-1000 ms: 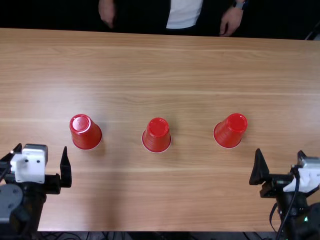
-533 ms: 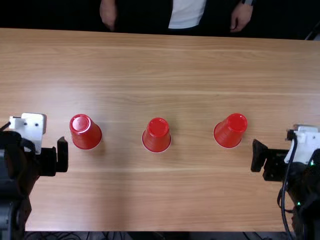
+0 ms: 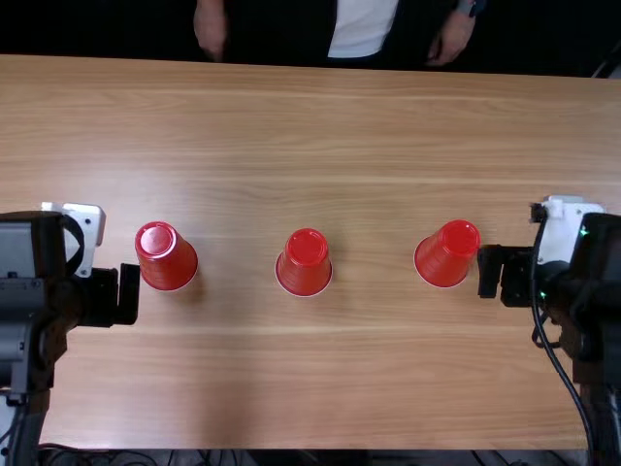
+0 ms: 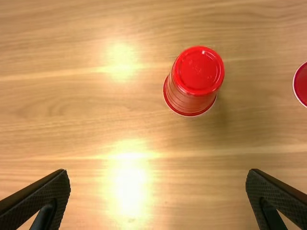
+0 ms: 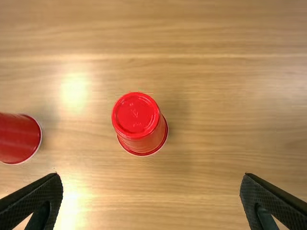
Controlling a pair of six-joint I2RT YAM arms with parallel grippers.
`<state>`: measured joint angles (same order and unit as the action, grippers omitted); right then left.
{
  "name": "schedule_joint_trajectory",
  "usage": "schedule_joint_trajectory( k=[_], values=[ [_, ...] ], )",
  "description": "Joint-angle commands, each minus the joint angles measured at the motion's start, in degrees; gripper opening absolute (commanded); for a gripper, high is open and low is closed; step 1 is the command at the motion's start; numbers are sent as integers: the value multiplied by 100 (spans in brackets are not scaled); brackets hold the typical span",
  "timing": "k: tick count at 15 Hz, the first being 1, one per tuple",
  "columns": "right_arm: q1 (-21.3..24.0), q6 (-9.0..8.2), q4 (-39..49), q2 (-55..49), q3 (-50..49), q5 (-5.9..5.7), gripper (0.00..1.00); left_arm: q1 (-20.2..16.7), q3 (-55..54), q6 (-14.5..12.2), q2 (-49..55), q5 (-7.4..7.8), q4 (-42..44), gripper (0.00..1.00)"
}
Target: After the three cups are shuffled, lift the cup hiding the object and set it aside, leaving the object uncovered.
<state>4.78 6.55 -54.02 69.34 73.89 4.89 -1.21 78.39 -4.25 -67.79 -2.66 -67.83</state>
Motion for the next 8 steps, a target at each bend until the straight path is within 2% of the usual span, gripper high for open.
schedule_joint_trajectory(
  k=[1,7,8],
  values=[
    [-82,210,-4,203,240,-14,100,-28,273,-7,-120,44,-51,100],
    [-100,231,80,1240,618,-3,100,33,484,-7,-481,86,-431,100],
    [-117,295,70,1442,741,-3,100,77,519,-7,-498,76,-441,100]
  ],
)
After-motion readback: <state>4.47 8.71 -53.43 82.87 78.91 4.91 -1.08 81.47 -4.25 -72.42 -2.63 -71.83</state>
